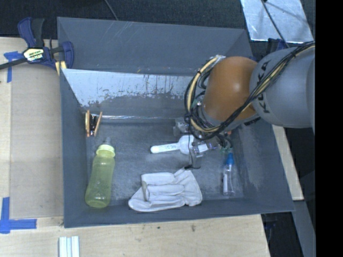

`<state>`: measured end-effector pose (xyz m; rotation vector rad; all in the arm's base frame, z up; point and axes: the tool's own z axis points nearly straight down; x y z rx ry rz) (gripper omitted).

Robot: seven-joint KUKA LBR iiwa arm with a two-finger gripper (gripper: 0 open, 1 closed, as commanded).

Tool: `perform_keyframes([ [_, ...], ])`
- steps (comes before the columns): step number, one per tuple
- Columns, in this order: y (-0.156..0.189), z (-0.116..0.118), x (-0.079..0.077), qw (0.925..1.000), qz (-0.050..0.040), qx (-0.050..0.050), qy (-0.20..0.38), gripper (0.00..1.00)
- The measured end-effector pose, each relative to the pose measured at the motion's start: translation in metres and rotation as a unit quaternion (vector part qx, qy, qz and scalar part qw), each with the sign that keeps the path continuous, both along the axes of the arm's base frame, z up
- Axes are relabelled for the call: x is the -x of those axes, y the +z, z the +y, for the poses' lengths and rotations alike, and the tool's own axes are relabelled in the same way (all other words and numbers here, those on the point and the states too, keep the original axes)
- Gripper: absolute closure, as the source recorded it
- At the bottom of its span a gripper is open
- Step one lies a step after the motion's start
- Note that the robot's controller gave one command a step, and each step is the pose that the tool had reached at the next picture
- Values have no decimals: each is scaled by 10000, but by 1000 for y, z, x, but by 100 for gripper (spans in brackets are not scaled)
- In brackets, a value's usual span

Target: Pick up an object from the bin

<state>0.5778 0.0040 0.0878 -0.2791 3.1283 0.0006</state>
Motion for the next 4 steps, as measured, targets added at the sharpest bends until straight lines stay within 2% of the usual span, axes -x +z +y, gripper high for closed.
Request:
perform_keyframes([
  [1, -6, 0, -6, 9998, -7, 1, -206, 0],
  [2, -17, -9, -3, 9941, -15, -3, -1083, 100],
  [4, -16, -7, -2, 9943, -13, 0, -1067, 100],
])
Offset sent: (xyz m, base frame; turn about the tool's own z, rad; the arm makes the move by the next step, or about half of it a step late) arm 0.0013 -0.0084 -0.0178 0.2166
